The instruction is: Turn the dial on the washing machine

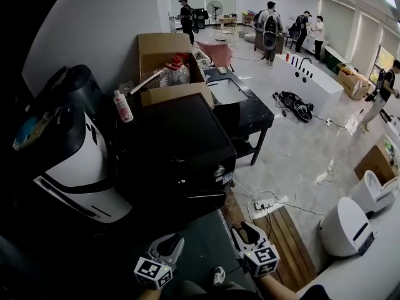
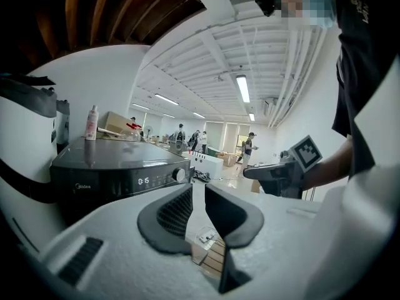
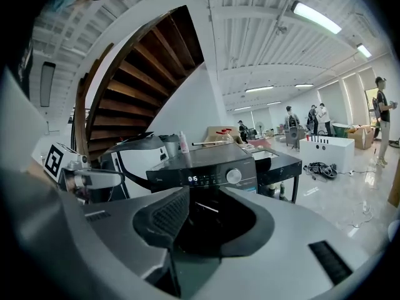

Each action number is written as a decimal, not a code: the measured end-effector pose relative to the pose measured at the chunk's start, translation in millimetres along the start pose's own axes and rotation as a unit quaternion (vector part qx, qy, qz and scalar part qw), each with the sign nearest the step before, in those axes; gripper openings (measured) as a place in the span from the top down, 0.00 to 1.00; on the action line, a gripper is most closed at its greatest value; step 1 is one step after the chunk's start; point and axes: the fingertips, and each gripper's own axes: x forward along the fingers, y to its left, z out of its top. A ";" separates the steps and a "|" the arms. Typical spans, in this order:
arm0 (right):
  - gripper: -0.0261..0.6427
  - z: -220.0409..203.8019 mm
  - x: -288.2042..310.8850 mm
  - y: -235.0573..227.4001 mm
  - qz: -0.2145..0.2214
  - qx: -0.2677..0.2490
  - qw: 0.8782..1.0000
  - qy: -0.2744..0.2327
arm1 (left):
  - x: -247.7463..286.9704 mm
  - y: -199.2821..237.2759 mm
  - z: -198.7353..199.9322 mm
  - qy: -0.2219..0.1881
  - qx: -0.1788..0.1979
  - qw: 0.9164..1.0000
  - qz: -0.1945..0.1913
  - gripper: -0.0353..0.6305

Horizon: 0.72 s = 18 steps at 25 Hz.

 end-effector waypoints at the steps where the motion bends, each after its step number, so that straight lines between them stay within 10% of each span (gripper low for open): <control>1: 0.77 1.2 6.5 -6.9 0.003 -0.004 1.000 0.001 | 5.6 1.8 -0.1 -0.002 0.000 1.000 0.007 0.87; 18: 0.71 -4.9 124.1 -71.0 -0.040 -0.060 0.997 0.010 | 48.0 59.0 -31.4 0.013 -0.044 0.998 0.041 0.87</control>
